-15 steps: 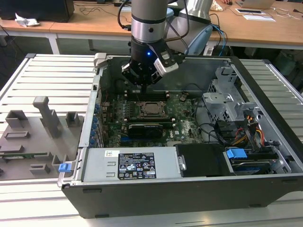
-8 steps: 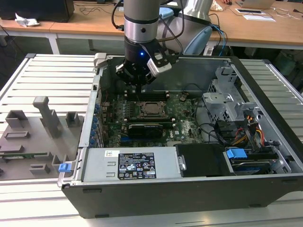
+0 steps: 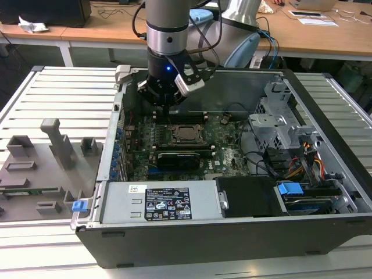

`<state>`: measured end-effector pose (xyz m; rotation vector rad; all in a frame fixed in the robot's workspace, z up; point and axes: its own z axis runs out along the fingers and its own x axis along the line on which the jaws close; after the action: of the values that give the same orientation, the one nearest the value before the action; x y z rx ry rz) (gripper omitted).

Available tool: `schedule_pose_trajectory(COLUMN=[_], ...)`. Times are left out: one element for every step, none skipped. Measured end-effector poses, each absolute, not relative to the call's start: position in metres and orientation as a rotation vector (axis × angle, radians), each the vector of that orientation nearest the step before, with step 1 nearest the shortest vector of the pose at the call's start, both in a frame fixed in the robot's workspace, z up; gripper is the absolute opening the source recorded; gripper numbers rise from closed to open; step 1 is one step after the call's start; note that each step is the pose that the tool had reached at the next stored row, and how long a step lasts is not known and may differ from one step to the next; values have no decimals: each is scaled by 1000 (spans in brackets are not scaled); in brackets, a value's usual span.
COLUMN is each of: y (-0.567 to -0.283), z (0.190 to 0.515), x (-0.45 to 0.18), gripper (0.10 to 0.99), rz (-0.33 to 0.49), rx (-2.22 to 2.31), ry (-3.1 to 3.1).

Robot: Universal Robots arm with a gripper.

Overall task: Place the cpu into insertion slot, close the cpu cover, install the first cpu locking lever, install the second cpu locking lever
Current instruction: 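Install the first cpu locking lever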

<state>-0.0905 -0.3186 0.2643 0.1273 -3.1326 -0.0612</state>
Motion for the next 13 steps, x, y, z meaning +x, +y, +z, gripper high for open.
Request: schedule_pose_trajectory(y=[-318,-318,-318,-317,-316,-314,-313,-312,-310,-308,-306,-305,-303], z=[264,264,264,264,263,263,263,263,262,261,261,260,259], x=[-91,-93,-94,-95,-96,-97,-98,-99,-100,-101,-101,-102,-102], gripper=[106,106,106,106,106,106,106,106,106,106,106,106,106], rz=[-62,-63,-64,-65,-65,-65,-65,-65,-66,-66,-66,-67,-68], rx=[127,127,127,127,127,127,127,127,127,127,127,127,127], ry=[-3132,-3132,-3132,-3133,-3133,-3132,-3132,-3132,-3132,-3132,-3132,-3132,-3132])
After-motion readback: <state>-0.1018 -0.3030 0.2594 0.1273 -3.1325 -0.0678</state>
